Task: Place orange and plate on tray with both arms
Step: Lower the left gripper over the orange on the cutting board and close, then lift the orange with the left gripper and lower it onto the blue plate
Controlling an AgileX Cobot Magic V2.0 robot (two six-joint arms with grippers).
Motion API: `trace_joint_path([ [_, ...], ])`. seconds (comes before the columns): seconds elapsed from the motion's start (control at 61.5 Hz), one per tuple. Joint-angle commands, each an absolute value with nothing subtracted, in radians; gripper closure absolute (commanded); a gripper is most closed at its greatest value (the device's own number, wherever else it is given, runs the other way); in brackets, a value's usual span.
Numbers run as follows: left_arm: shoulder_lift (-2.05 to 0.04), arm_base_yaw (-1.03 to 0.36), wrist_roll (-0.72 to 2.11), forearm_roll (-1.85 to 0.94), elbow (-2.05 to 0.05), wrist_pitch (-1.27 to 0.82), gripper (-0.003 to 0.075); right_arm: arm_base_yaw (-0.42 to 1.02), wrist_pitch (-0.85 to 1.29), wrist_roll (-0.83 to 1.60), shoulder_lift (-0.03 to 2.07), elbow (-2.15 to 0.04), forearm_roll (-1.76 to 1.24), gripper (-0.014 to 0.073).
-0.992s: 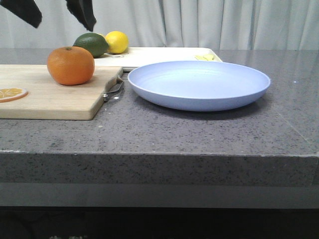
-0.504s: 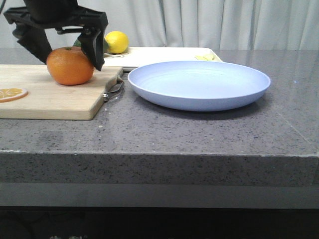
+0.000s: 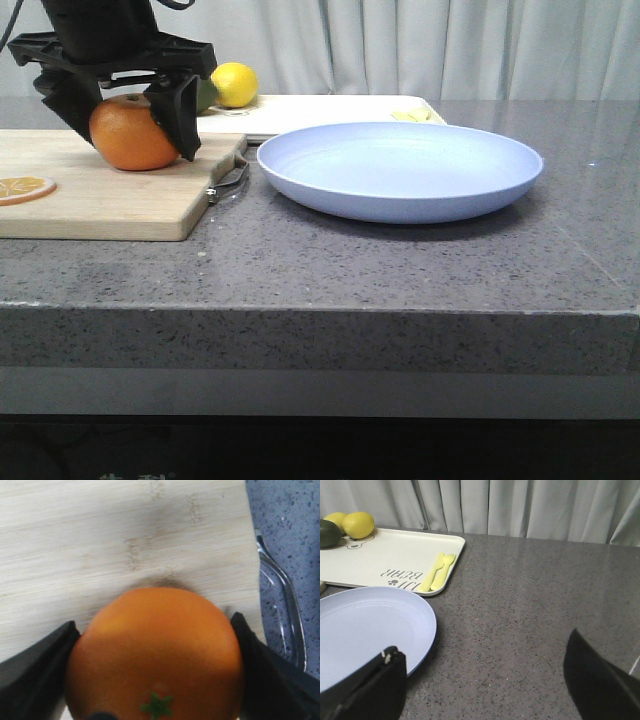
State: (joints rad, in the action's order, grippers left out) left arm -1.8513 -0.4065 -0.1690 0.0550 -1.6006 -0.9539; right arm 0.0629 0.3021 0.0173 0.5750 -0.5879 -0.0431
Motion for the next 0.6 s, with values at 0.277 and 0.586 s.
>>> trace_joint_path([
  [0.277, -1.802, -0.453, -0.125, 0.042, -1.819, -0.986, 0.0554, 0.062, 0.213, 0.018, 0.58, -0.624, -0.045, -0.0048],
  [0.586, -1.831, -0.631, -0.117, -0.006, -1.856, -0.855, 0.0553, 0.062, 0.213, 0.018, 0.58, -0.624, -0.045, -0.0048],
])
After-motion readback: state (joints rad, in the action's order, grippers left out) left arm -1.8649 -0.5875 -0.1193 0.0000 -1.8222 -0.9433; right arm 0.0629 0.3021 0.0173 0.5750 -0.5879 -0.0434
